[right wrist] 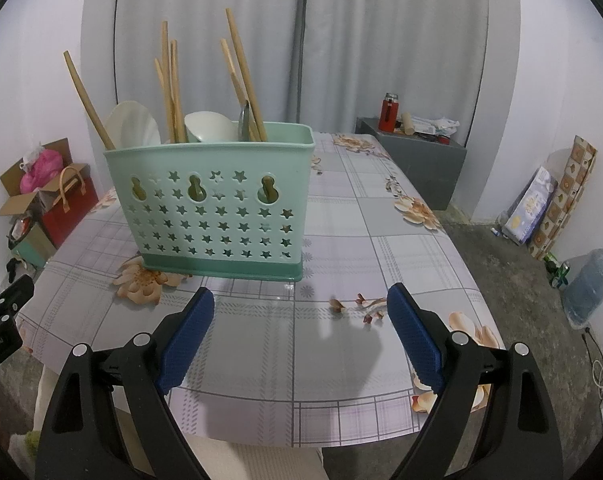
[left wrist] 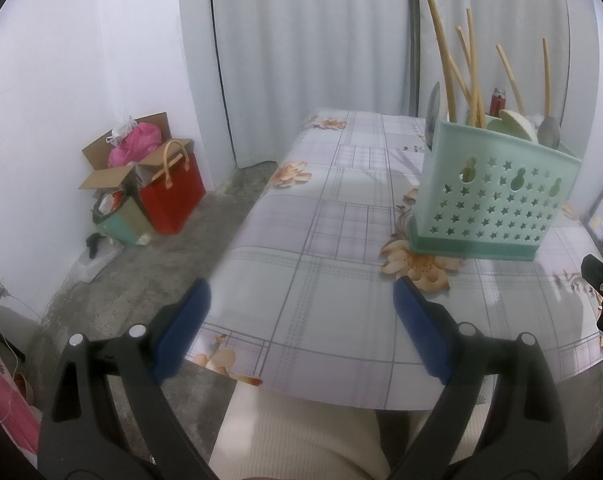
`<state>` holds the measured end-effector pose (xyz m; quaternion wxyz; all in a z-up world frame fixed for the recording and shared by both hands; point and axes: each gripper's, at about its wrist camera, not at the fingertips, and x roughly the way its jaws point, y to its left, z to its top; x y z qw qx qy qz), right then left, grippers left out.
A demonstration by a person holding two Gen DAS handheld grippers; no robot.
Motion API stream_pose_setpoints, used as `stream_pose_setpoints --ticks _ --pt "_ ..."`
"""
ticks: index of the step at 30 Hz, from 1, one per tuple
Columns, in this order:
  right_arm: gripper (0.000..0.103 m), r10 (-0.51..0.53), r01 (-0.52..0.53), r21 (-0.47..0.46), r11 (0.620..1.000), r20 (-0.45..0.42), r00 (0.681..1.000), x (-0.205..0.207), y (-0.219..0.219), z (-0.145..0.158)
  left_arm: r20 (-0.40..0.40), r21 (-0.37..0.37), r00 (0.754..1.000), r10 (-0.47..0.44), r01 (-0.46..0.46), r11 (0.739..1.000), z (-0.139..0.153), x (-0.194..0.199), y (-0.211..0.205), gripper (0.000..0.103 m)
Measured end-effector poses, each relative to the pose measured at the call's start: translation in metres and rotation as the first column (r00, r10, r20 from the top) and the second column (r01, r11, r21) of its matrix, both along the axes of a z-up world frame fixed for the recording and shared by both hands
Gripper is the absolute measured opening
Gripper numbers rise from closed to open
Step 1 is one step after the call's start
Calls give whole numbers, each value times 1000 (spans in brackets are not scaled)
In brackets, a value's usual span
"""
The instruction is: Organize utensils
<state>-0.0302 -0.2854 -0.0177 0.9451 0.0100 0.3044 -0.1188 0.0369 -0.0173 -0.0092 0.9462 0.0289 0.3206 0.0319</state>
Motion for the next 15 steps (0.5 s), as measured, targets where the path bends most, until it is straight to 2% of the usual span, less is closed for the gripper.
stream_pose_setpoints --ticks 15 --pt "86 -1 1 1 1000 1 1000 0 0 0 0 -1 1000 0 0 1000 0 0 1 88"
